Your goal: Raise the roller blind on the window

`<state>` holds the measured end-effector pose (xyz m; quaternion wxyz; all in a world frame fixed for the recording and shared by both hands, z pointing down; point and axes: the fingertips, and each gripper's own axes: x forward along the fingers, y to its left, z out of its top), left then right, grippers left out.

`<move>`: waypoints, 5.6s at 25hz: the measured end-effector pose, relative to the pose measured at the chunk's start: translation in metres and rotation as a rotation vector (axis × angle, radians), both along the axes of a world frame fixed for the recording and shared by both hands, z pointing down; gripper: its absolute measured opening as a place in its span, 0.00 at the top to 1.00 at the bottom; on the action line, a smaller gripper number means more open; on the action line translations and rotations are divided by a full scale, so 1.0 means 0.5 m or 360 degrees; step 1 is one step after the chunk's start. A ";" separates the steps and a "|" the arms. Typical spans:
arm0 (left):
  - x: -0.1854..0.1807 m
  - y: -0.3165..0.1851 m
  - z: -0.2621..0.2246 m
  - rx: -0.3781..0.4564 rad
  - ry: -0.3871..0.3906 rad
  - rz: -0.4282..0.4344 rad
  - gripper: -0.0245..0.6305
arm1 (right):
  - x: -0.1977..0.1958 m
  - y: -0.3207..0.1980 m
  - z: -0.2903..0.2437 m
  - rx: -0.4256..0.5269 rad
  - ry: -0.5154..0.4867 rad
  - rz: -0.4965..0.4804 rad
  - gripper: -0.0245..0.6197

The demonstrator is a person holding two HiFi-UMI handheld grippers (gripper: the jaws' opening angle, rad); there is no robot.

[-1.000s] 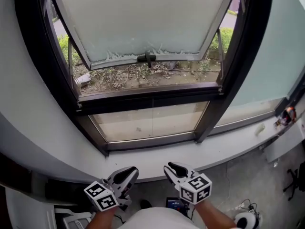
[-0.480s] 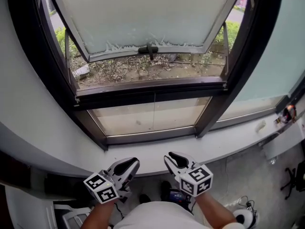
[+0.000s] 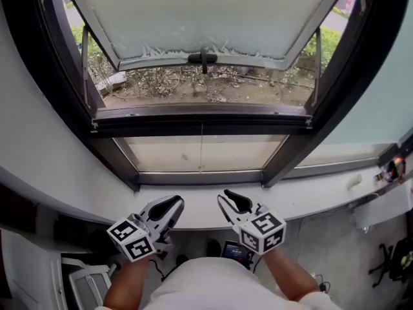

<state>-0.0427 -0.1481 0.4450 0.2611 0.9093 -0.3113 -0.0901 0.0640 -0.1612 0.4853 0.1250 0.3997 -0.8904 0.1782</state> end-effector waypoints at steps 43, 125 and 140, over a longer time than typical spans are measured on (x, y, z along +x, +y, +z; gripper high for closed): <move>-0.057 -0.268 -0.047 0.0434 -0.0675 0.0031 0.83 | -0.018 -0.260 -0.084 0.0404 0.0561 0.0056 0.83; -0.002 -0.455 -0.210 0.0896 -0.2009 0.0089 0.83 | -0.025 -0.431 -0.286 0.1111 0.1604 0.0100 0.75; -0.004 -0.460 -0.343 0.1007 -0.1977 0.0036 0.85 | -0.049 -0.375 -0.354 0.1251 0.1312 0.0154 0.75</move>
